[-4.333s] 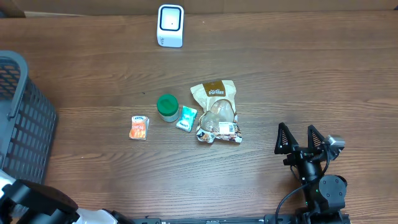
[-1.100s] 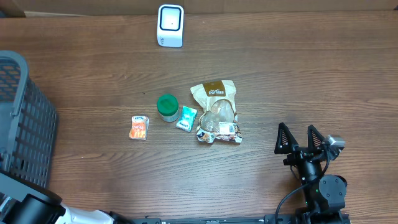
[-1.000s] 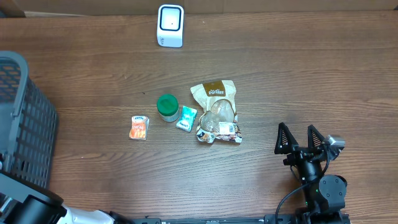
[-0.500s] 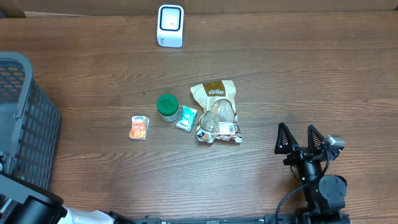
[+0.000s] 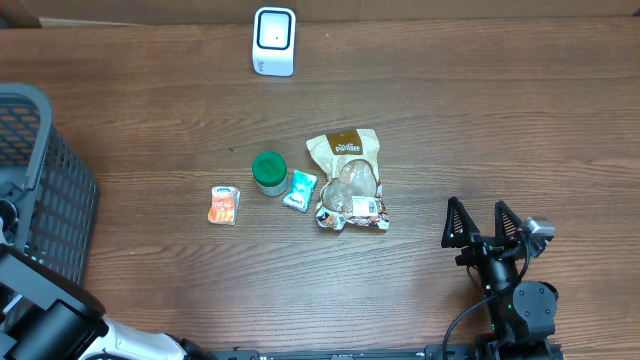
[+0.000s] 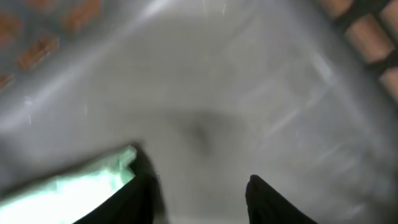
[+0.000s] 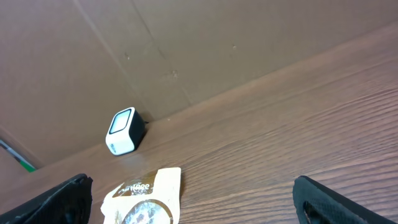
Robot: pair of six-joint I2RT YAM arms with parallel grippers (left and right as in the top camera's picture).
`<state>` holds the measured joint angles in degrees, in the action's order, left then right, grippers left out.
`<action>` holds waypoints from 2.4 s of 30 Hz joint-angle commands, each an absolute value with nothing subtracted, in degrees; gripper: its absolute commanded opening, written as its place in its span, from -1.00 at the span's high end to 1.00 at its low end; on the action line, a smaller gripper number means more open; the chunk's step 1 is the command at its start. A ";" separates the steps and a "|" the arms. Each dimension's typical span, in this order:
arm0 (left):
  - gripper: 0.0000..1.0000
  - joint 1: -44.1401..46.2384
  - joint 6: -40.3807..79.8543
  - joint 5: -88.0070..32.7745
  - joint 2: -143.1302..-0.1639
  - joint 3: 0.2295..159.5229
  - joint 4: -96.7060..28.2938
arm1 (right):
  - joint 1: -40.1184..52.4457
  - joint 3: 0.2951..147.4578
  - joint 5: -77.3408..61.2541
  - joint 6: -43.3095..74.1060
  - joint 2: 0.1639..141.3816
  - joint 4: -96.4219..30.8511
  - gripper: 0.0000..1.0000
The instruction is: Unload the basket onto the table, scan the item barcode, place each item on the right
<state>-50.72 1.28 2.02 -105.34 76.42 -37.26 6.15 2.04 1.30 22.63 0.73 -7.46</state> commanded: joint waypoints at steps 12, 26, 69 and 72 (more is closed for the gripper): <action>-0.17 -53.19 6.87 8.86 -107.18 76.18 -43.48 | 6.59 1.65 1.17 22.44 0.23 -7.18 -1.00; 0.92 -53.41 6.37 10.94 -114.74 76.38 -44.10 | 6.59 1.65 1.17 22.44 0.23 -7.18 -1.00; 0.92 -55.05 6.42 15.42 -113.23 75.07 -49.56 | 6.59 1.65 1.17 22.44 0.23 -7.18 -1.00; 0.92 -55.05 6.42 15.40 -113.23 75.44 -50.35 | 6.59 1.65 1.17 22.44 0.23 -7.18 -1.00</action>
